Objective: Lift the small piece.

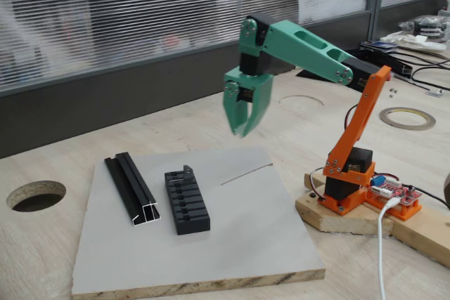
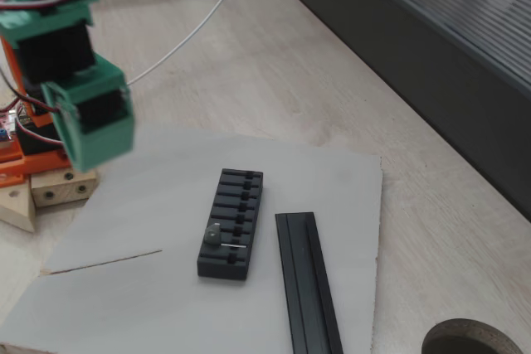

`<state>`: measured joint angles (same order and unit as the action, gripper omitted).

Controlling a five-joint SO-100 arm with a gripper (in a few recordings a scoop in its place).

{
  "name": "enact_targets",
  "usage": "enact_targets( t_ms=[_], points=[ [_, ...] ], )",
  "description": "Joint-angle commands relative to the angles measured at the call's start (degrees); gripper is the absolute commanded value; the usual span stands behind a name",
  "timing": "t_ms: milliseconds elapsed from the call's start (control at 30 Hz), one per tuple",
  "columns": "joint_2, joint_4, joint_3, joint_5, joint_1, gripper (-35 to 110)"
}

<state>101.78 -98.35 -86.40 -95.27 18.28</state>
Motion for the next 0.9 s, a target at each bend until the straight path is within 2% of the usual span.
enact_targets(
  t_ms=[0, 867],
  points=[
    [-0.7, 7.1, 1.1, 0.3, -3.6, 7],
    [-3.8, 8.9, 1.1, -0.5, -4.0, 7]
  ],
)
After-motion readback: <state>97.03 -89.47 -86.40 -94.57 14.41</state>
